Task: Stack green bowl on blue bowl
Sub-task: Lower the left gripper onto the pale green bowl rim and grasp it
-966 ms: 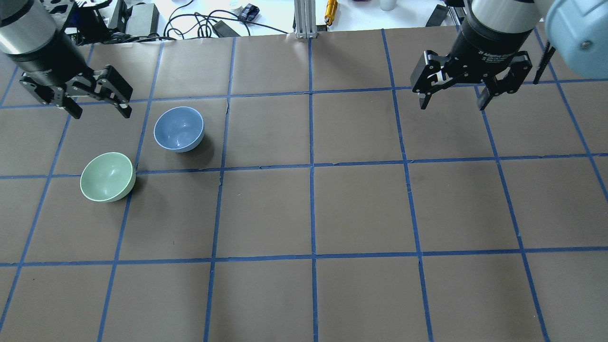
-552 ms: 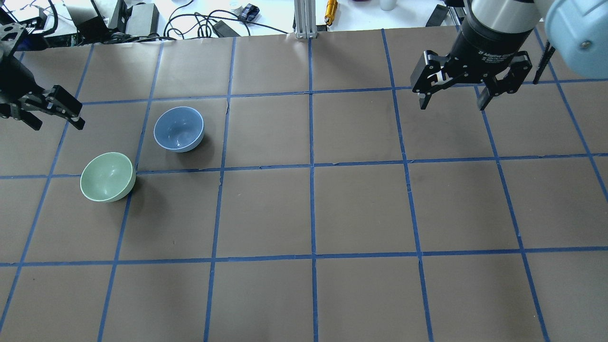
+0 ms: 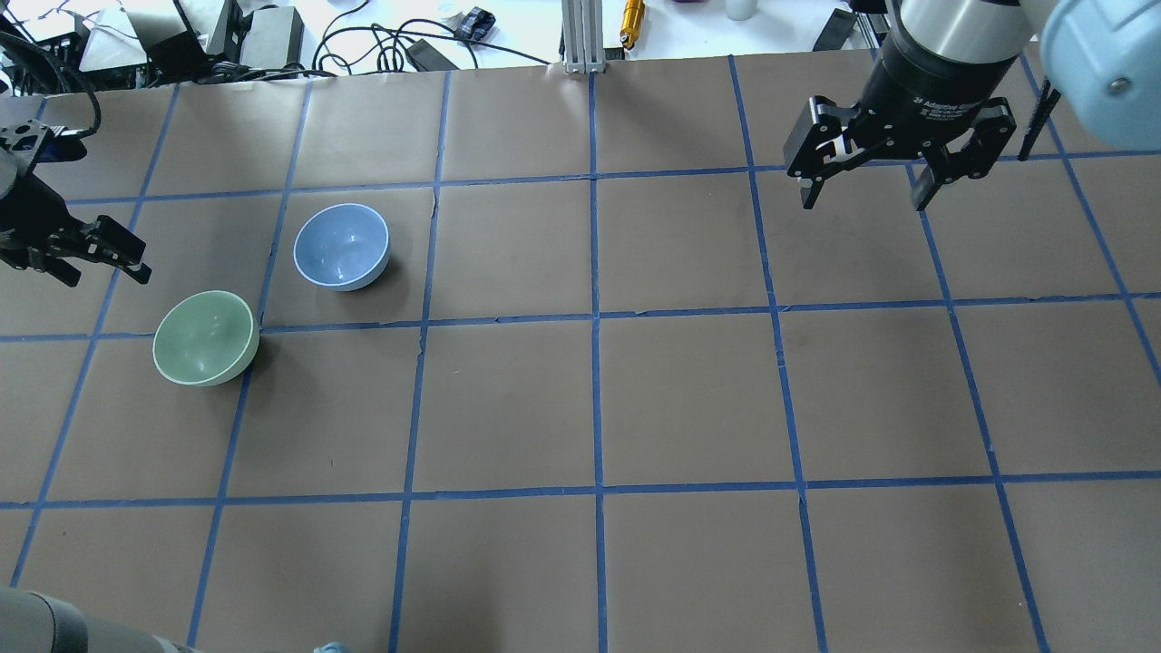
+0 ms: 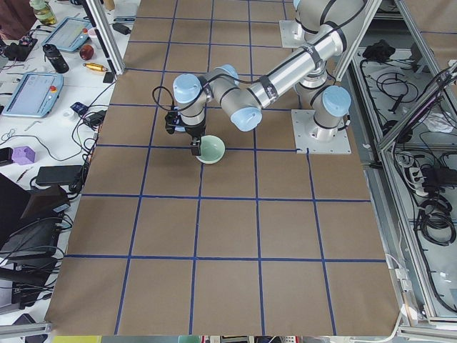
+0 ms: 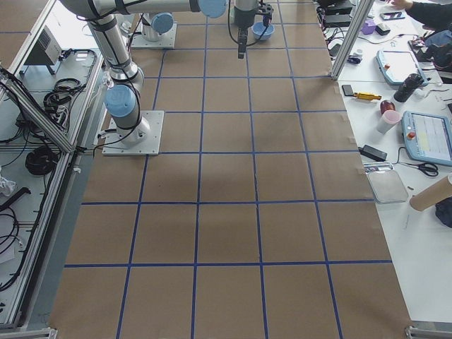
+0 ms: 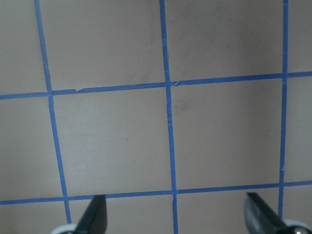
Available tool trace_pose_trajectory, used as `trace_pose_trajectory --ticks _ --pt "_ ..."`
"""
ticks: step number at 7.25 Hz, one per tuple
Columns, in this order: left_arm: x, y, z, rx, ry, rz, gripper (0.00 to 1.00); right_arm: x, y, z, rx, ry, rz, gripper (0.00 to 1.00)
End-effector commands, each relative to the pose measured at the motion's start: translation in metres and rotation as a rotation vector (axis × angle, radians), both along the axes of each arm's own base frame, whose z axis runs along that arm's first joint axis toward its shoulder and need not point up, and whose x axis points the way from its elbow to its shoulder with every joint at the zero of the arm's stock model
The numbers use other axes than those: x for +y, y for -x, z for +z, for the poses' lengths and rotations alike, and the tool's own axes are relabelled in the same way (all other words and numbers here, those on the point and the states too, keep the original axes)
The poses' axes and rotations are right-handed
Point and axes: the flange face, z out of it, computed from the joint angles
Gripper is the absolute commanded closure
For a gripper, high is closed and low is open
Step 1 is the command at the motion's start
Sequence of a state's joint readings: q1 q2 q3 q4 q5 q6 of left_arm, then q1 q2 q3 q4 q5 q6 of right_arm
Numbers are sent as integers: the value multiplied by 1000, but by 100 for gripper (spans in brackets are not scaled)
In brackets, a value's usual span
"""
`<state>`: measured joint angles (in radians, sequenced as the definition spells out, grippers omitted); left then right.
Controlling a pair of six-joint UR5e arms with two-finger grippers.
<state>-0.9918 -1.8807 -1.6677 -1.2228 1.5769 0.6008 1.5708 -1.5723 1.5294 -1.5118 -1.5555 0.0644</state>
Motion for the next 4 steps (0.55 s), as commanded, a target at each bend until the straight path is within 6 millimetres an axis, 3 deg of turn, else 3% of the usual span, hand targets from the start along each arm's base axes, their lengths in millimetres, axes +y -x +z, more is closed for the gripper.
trace_pose_trajectory --ticks 1,2,4 --pt "7 -10 -55 -6 16 -21 1 0 0 0 0 1 0 0" --pt "20 -5 -81 -26 45 -53 1 0 0 0 0 1 0 0" --pt "31 2 -99 -5 19 -55 1 0 0 0 0 -1 0 0"
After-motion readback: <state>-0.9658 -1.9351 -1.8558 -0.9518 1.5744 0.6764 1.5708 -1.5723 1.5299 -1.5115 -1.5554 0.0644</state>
